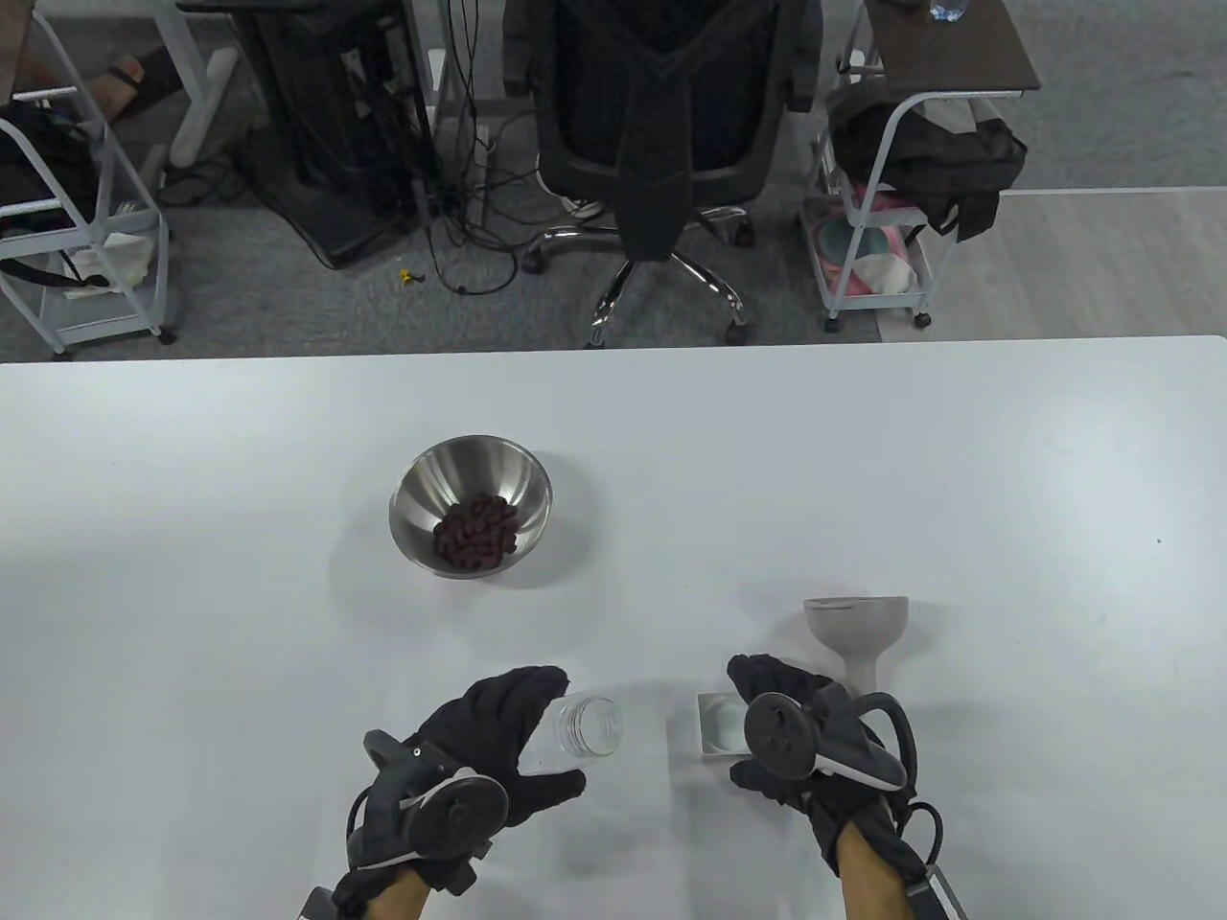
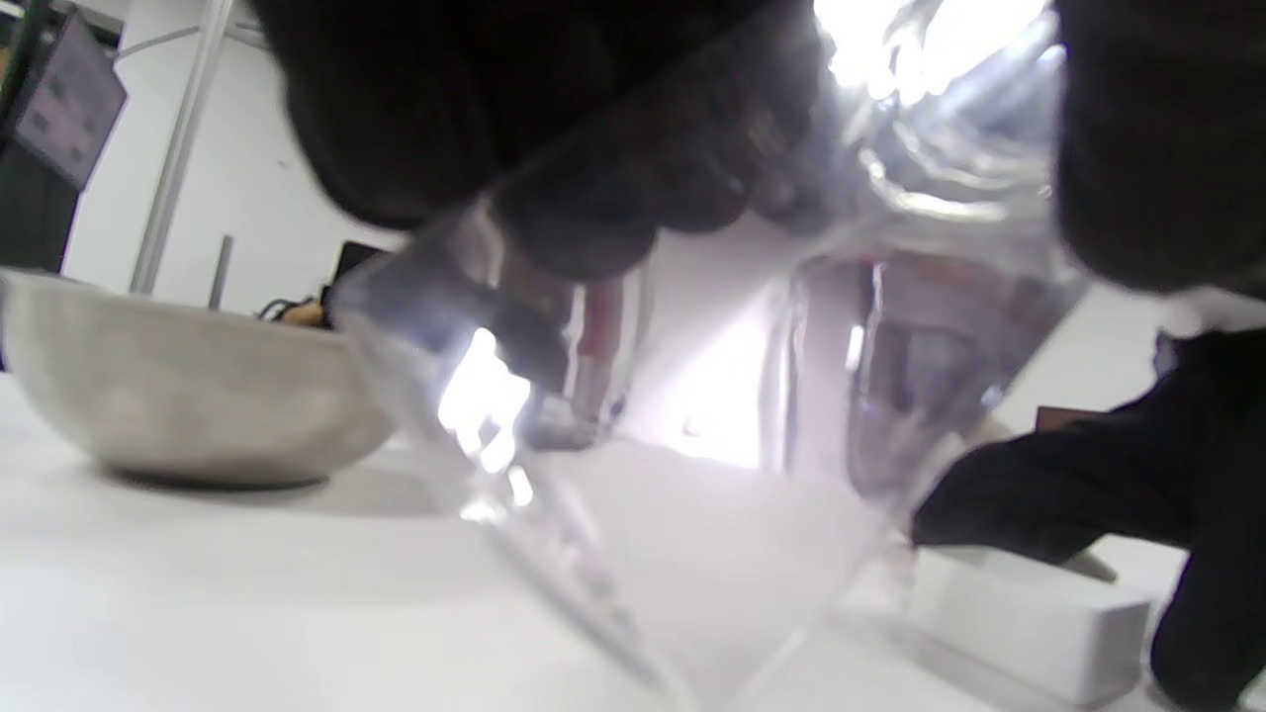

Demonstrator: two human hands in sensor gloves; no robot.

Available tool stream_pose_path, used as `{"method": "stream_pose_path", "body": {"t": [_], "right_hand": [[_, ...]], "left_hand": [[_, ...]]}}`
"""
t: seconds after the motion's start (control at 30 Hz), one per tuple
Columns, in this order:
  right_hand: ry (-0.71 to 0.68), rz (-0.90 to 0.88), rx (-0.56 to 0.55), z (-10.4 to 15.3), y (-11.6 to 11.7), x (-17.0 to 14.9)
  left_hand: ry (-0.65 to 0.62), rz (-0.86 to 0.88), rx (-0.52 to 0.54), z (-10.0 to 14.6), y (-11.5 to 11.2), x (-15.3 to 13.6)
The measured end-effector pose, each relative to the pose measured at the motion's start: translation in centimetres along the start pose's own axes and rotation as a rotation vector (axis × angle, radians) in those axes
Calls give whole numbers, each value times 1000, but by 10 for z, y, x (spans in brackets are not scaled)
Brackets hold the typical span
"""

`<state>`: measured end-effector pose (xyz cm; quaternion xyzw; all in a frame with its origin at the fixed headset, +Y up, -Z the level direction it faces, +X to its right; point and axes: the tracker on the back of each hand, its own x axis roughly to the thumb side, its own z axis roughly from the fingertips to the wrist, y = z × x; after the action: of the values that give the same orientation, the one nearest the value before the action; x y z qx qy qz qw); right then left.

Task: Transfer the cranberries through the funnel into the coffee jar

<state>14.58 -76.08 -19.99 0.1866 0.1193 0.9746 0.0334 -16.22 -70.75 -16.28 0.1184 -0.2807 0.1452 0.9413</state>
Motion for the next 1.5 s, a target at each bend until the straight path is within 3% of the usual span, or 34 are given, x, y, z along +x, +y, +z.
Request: {"method": "stream_pose_path", "body": {"t": [0.5, 1.03, 1.5], "right_hand": [[-72, -57, -109, 12, -22, 9], [-95, -90, -146, 12, -26, 8], [-90, -95, -170, 12, -26, 8]], "left_hand": [[37, 437, -162, -25, -35, -8], [91, 563, -241, -36, -54, -18], [102, 555, -266, -35, -59, -21]]}}
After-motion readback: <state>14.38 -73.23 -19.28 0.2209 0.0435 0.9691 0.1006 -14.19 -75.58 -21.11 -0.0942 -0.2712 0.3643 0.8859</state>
